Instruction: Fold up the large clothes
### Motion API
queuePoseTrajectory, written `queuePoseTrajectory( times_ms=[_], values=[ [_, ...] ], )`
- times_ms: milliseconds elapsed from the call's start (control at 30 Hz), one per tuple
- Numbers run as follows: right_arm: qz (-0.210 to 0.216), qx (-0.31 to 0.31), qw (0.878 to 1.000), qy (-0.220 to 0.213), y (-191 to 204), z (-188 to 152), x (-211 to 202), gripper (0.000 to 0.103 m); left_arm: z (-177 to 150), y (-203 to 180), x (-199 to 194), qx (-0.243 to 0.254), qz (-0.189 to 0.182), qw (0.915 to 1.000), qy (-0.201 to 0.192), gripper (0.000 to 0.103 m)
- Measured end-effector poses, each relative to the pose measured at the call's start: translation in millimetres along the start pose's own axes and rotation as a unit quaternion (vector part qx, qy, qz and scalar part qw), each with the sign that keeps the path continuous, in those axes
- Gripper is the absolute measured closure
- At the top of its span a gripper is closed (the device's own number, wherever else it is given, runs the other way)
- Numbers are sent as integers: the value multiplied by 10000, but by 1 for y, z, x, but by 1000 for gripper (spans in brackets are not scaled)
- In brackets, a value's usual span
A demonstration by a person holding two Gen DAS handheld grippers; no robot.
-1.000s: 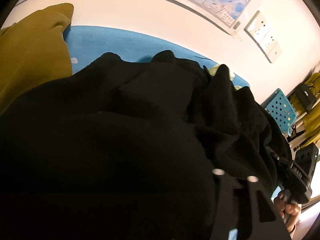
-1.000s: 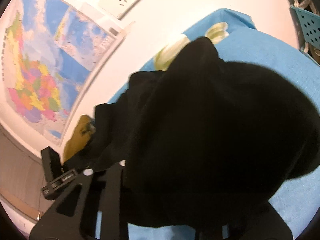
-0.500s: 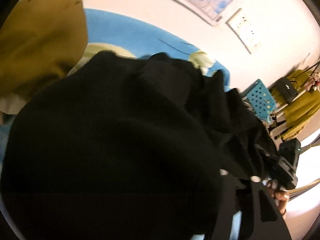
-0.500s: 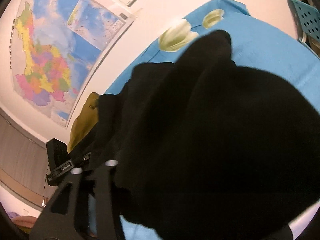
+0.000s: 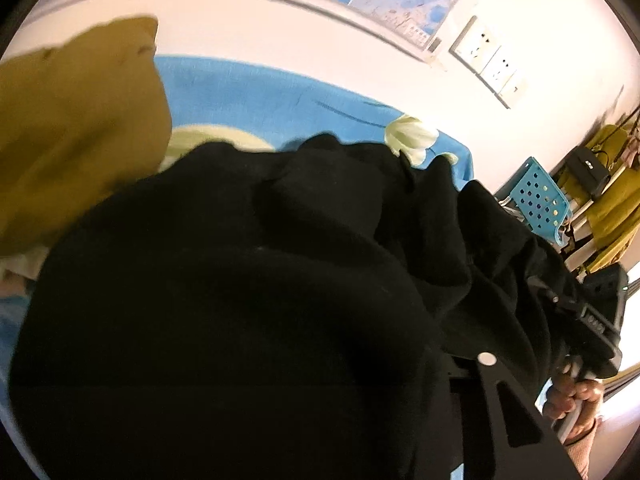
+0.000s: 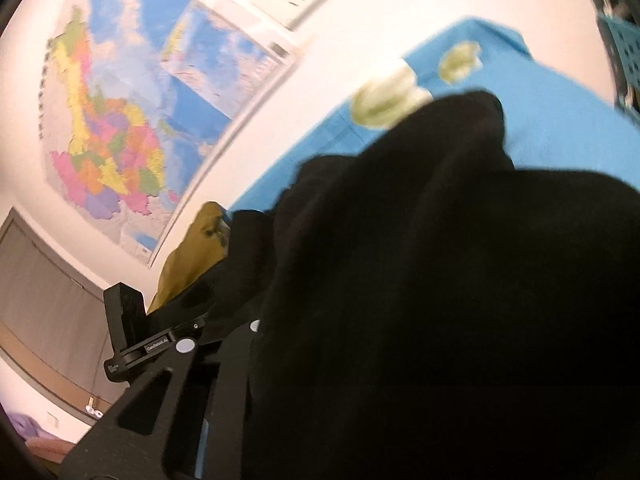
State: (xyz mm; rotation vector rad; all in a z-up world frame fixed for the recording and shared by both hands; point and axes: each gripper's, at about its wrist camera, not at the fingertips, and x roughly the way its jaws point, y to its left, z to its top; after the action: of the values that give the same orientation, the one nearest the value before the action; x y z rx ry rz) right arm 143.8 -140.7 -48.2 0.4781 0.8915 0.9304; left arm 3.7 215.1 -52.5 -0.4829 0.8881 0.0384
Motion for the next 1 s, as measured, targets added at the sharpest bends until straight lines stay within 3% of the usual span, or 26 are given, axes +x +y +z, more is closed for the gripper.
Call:
queuePoseTrajectory(
  times_ms=[433, 800, 1000],
  values=[
    [228, -1025, 9938, -352, 81, 19, -45, 86, 33, -43, -60, 615, -275, 9958, -617, 69],
    [465, -1609, 9843, -560, 144, 45, -45, 86, 55, -40, -116, 743, -355, 9895, -1191, 70],
    [727, -1975, 9756, -624, 187, 65, -33, 86, 81, -27, -162, 801, -104, 9823, -1693, 70]
  ],
)
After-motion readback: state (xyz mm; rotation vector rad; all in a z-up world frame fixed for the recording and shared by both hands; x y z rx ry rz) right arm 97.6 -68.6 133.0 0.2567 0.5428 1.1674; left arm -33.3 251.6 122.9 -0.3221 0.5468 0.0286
